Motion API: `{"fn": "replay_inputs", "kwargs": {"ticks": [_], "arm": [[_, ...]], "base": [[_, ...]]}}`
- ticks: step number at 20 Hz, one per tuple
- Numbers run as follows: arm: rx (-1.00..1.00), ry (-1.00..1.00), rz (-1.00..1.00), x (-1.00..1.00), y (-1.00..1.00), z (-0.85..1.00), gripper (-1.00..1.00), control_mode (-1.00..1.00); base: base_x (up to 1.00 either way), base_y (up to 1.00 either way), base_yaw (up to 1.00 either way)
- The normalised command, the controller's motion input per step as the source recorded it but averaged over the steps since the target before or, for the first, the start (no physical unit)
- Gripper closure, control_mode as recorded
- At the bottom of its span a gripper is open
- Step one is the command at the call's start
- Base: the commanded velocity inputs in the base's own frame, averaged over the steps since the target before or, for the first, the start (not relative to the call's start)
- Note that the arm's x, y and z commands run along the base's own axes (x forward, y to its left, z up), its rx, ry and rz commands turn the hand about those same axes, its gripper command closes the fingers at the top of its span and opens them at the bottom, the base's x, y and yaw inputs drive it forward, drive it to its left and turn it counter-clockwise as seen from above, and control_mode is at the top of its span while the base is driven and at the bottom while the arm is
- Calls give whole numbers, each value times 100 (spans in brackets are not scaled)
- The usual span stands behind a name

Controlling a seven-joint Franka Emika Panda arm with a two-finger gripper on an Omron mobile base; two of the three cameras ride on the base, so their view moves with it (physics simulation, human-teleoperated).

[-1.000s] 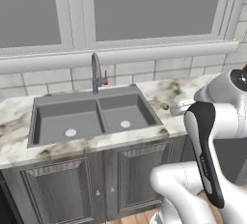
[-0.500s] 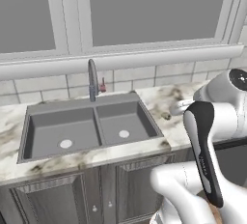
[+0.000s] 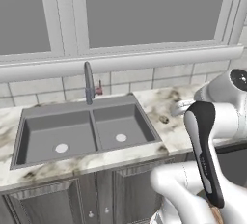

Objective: Gather the eggs and milk located in the vicinity of the sink area and place them right next to the bowl.

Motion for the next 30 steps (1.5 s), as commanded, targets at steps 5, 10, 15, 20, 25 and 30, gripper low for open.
{"fn": "replay_inputs", "kwargs": {"ticks": [5, 10, 15, 20, 25, 30], "arm": [[0, 0, 0, 0, 0, 0, -100, 100], [0, 0, 0, 0, 0, 0, -100, 100], [1, 13, 0, 26, -12, -22, -100, -100], [0, 16, 0, 29, -18, -35, -100, -100], [1, 14, 0, 28, -22, -40, -100, -100], [0, 13, 0, 19, -13, -40, -100, -100]], "base": [[50, -7, 0], [34, -10, 0], [0, 0, 0], [0, 0, 0], [0, 0, 0], [0, 0, 0]]}}
